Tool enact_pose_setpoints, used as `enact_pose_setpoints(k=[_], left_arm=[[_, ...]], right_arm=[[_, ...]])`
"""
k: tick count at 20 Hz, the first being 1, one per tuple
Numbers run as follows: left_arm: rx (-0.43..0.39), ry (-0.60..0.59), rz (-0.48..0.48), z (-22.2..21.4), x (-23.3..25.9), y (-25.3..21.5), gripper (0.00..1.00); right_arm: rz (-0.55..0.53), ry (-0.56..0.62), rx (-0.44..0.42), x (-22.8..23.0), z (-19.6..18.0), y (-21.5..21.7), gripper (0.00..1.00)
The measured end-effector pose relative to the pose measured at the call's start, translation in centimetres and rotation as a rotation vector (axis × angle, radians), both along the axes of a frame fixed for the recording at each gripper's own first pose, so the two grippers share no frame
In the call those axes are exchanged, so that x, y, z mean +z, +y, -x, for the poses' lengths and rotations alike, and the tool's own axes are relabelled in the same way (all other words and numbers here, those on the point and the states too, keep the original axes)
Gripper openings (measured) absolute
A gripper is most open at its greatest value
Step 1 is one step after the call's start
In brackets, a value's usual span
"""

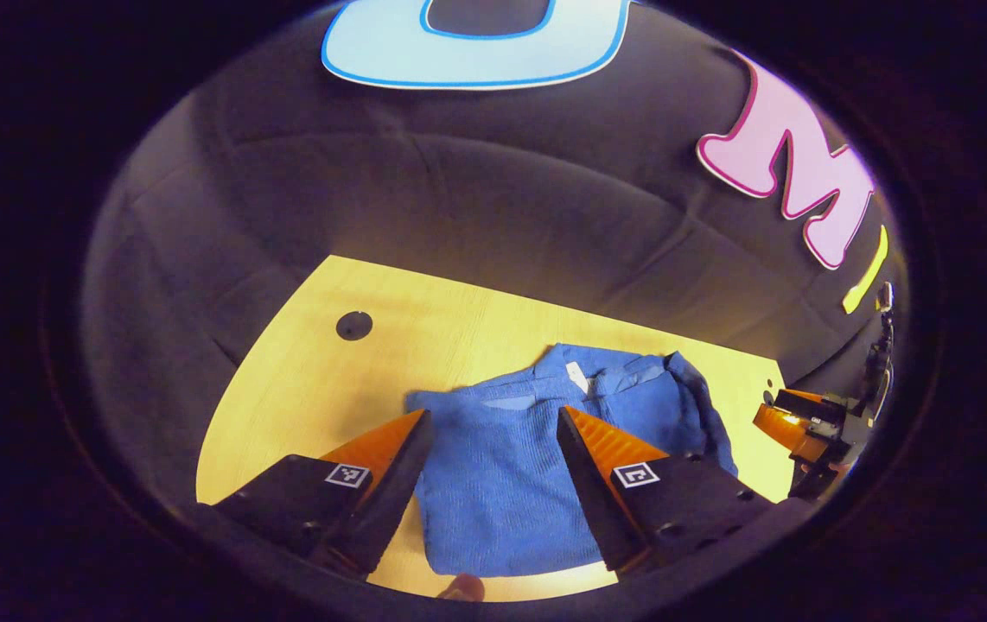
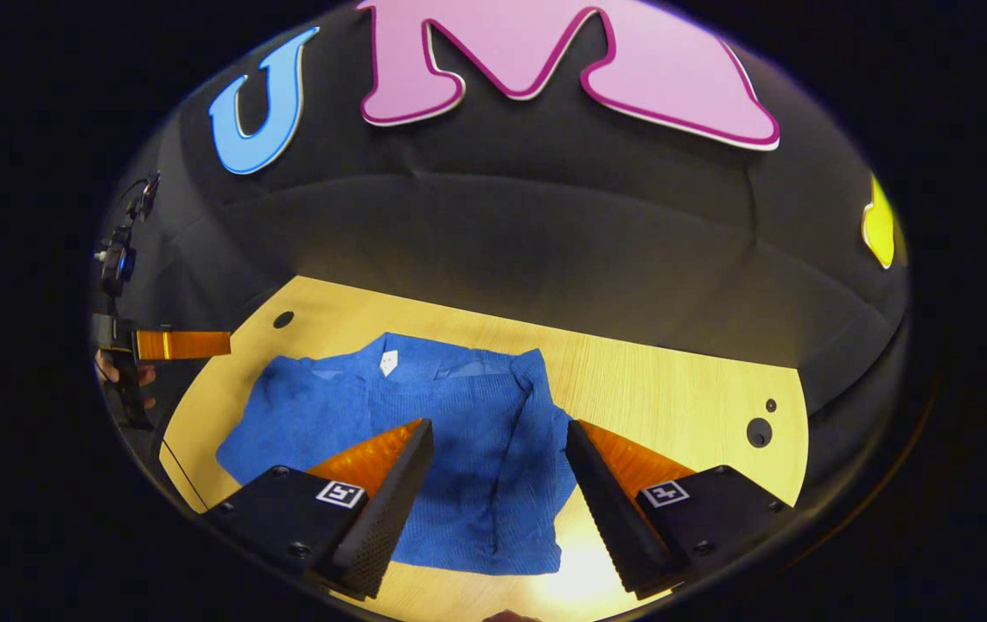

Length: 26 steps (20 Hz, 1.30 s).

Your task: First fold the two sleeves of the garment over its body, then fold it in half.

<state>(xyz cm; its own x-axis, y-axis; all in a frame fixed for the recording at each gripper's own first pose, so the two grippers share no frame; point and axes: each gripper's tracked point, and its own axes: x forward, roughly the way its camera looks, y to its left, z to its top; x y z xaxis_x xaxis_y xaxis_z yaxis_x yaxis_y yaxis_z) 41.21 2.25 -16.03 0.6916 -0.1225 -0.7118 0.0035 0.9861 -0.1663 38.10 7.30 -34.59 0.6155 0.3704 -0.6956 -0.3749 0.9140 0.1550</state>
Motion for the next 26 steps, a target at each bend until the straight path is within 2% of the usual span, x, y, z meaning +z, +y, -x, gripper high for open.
enact_pose_setpoints(k=[2, 7, 9, 11, 14, 16, 18, 21, 22, 24, 26], left_arm=[[-0.031, -0.074, -0.025, 2.6, 2.3, -0.2, 0.85], [-0.098, -0.213, -0.017, 10.8, 5.7, -2.6, 0.84], [-0.150, -0.277, 0.031, 15.6, 7.2, -4.5, 0.84], [-0.169, -0.342, 0.040, 20.3, 8.4, -5.1, 0.84], [-0.157, -0.403, -0.087, 27.7, 8.9, -4.1, 0.84], [-0.142, -0.492, -0.131, 31.8, 10.0, -4.3, 0.84], [-0.145, -0.551, -0.112, 35.6, 10.7, -5.4, 0.84], [-0.130, -0.620, -0.005, 40.4, 11.9, -7.1, 0.83], [-0.112, -0.677, 0.011, 41.7, 12.8, -6.9, 0.83], [-0.080, -0.849, -0.014, 43.3, 15.4, -6.1, 0.83], [-0.087, -0.922, -0.088, 45.5, 15.9, -6.5, 0.80]], right_arm=[[-0.004, -0.046, 0.017, 2.4, 1.7, -0.5, 0.99], [-0.018, -0.173, -0.019, 8.7, 7.6, -2.2, 0.99], [-0.001, -0.264, -0.017, 11.9, 11.7, -2.7, 0.99], [-0.011, -0.331, -0.014, 14.4, 16.4, -2.5, 0.99], [-0.091, -0.378, -0.058, 18.4, 25.1, -1.2, 0.99], [-0.138, -0.418, -0.094, 21.0, 30.2, -1.0, 0.98], [-0.174, -0.452, -0.131, 23.0, 34.4, -1.4, 0.98], [-0.181, -0.509, -0.199, 25.6, 39.3, -3.0, 0.98], [-0.178, -0.531, -0.215, 26.3, 40.8, -3.6, 0.98], [-0.142, -0.582, -0.238, 27.3, 42.8, -5.0, 0.98], [-0.121, -0.609, -0.244, 27.9, 44.4, -5.5, 0.98]])
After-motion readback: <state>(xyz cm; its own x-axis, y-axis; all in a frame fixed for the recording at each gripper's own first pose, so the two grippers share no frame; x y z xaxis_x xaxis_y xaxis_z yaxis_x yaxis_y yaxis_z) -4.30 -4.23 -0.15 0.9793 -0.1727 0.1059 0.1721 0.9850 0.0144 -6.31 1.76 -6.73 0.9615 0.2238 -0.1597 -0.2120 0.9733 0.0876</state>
